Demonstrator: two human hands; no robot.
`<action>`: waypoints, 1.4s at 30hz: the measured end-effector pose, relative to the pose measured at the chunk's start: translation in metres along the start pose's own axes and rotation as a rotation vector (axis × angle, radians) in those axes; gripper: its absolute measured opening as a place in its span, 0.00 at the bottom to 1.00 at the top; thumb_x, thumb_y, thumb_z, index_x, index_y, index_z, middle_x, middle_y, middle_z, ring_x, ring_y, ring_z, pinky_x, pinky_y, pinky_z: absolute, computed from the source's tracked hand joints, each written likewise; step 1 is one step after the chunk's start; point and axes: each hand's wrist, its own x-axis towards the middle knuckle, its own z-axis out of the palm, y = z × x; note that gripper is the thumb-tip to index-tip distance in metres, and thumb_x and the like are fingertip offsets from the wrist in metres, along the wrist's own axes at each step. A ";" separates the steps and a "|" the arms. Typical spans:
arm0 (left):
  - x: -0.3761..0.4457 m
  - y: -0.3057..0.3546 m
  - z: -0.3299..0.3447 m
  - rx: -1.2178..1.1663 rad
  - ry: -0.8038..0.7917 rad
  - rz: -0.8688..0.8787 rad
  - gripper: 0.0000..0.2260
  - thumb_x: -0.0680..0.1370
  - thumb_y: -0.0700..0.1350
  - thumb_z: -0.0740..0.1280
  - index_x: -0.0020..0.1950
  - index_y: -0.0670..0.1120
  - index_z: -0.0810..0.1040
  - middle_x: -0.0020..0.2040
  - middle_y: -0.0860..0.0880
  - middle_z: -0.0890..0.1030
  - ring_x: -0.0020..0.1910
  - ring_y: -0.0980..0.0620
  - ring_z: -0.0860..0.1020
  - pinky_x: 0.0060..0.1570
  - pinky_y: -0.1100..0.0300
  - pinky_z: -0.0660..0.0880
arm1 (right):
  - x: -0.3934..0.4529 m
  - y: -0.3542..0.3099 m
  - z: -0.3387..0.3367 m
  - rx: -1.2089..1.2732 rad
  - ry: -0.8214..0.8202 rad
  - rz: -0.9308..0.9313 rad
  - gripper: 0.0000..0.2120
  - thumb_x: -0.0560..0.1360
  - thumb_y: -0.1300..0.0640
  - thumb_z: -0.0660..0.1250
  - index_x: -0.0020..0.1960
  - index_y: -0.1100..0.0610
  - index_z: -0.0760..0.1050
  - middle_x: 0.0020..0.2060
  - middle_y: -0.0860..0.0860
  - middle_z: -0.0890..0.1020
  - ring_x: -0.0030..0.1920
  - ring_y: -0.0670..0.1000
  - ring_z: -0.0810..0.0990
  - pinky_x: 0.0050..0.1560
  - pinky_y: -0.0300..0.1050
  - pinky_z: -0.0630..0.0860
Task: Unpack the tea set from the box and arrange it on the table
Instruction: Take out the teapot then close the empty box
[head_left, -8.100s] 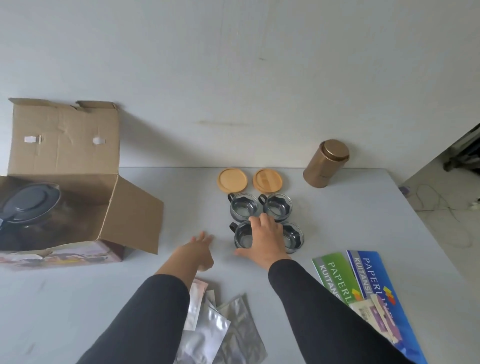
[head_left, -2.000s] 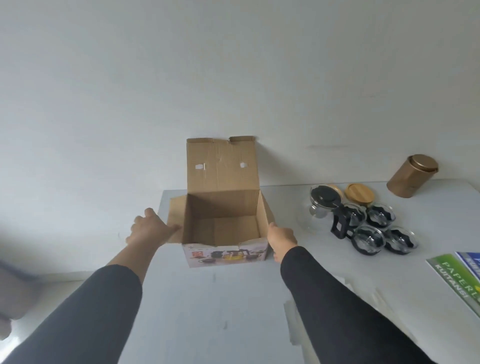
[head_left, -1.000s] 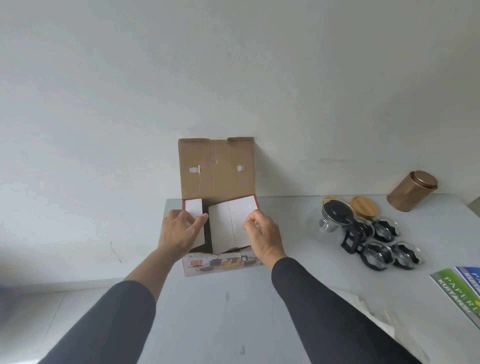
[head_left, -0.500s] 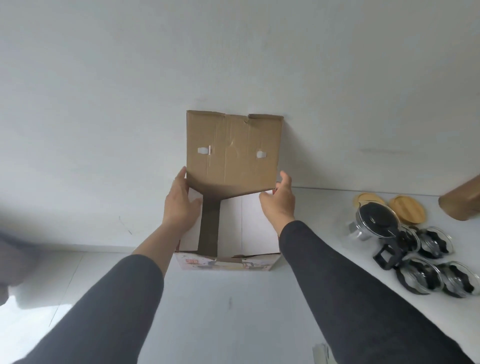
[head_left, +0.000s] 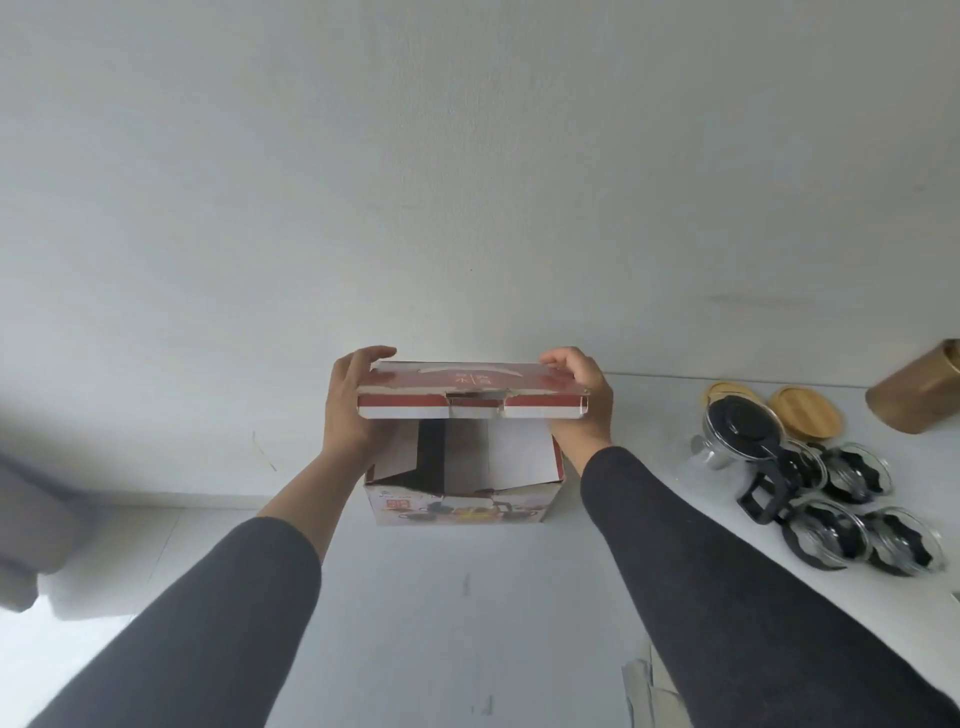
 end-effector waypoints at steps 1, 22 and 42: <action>-0.005 0.000 -0.005 0.028 -0.020 0.012 0.24 0.73 0.44 0.72 0.66 0.54 0.69 0.66 0.48 0.68 0.56 0.52 0.73 0.54 0.60 0.71 | -0.006 0.002 -0.005 -0.053 -0.002 -0.049 0.12 0.70 0.67 0.70 0.50 0.56 0.77 0.49 0.52 0.78 0.49 0.50 0.78 0.42 0.29 0.71; -0.086 -0.014 -0.051 0.264 -0.266 0.256 0.15 0.77 0.46 0.66 0.63 0.52 0.73 0.60 0.54 0.79 0.51 0.50 0.78 0.51 0.58 0.74 | -0.102 0.004 -0.034 -0.479 -0.172 -0.090 0.18 0.75 0.60 0.66 0.64 0.52 0.72 0.58 0.52 0.77 0.61 0.53 0.73 0.59 0.41 0.69; -0.084 -0.008 -0.034 0.270 -0.148 0.121 0.11 0.78 0.44 0.65 0.61 0.48 0.75 0.55 0.47 0.72 0.43 0.52 0.70 0.46 0.61 0.66 | -0.099 0.013 -0.013 -0.658 -0.033 -0.185 0.05 0.76 0.59 0.64 0.49 0.59 0.78 0.52 0.54 0.75 0.55 0.54 0.72 0.51 0.45 0.72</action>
